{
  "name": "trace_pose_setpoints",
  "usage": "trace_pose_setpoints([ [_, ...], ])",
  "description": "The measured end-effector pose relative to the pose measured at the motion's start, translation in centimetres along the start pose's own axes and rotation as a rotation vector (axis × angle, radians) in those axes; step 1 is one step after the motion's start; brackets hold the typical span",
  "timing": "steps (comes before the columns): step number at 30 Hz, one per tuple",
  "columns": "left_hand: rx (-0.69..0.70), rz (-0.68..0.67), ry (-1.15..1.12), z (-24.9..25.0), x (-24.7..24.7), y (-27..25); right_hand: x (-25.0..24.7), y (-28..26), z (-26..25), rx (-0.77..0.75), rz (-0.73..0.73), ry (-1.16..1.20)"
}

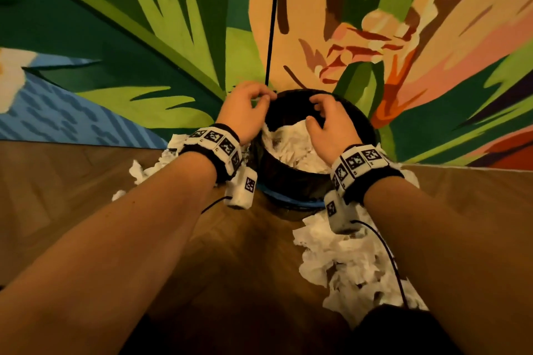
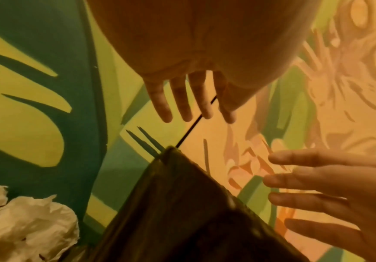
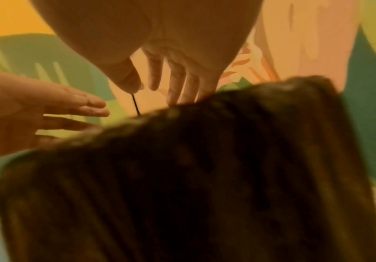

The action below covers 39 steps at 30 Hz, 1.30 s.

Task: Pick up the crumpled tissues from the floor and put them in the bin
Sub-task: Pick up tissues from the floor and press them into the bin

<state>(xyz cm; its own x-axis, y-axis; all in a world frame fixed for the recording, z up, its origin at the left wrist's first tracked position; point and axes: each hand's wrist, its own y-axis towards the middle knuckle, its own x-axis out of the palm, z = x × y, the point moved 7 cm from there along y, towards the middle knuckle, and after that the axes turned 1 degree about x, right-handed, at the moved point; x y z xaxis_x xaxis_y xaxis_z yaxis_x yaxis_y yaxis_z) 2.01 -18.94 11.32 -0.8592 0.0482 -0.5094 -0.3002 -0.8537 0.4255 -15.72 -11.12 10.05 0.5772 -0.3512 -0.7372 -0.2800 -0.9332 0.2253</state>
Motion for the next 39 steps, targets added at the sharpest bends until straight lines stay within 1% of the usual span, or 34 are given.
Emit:
trace_pose_setpoints([
  [3,-0.021,0.155,-0.126,-0.8,-3.1,0.0,1.7,-0.2,-3.6,-0.131,-0.061,-0.052],
  [6,-0.038,0.211,-0.243,-2.1,-5.1,-0.4,3.5,-0.4,-7.0,-0.229,-0.099,-0.045],
  [9,-0.035,0.270,-0.264,-3.1,-7.1,-1.0,5.0,-0.4,-9.6,-0.281,-0.119,0.017],
  [13,-0.072,0.316,-0.238,-4.9,-9.8,-1.4,7.4,-0.1,-12.3,-0.310,-0.154,0.105],
  [17,-0.189,0.301,-0.165,-8.9,-11.5,-2.5,10.5,0.1,-13.6,-0.322,-0.187,0.127],
  [20,-0.300,0.257,-0.051,-12.7,-11.9,-4.3,13.4,-0.1,-13.4,-0.293,-0.241,0.122],
  [23,-0.399,0.175,0.077,-16.5,-11.3,-6.6,17.0,-0.3,-12.3,-0.244,-0.319,0.108],
  [24,-0.433,0.125,0.122,-17.7,-10.8,-7.4,18.2,-0.4,-11.8,-0.224,-0.347,0.093],
  [26,-0.504,-0.018,0.199,-20.1,-9.5,-8.9,20.8,-0.5,-10.4,-0.184,-0.416,0.034],
  [29,-0.609,-0.225,0.243,-22.8,-7.2,-11.6,24.8,-1.3,-7.9,-0.124,-0.592,-0.106],
  [31,-0.635,-0.292,0.268,-23.8,-6.1,-12.8,27.1,-1.8,-6.1,-0.091,-0.701,-0.224],
  [32,-0.641,-0.312,0.287,-24.3,-5.6,-13.1,28.0,-2.0,-5.4,-0.073,-0.731,-0.269],
  [34,-0.653,-0.340,0.346,-24.9,-5.1,-13.1,29.0,-1.9,-4.1,-0.036,-0.736,-0.311],
  [36,-0.697,-0.345,0.389,-25.8,-4.9,-13.1,29.8,-1.6,-3.1,-0.015,-0.708,-0.330],
  [39,-0.758,-0.350,0.409,-26.7,-4.7,-13.5,30.4,-1.0,-2.5,-0.010,-0.642,-0.285],
])
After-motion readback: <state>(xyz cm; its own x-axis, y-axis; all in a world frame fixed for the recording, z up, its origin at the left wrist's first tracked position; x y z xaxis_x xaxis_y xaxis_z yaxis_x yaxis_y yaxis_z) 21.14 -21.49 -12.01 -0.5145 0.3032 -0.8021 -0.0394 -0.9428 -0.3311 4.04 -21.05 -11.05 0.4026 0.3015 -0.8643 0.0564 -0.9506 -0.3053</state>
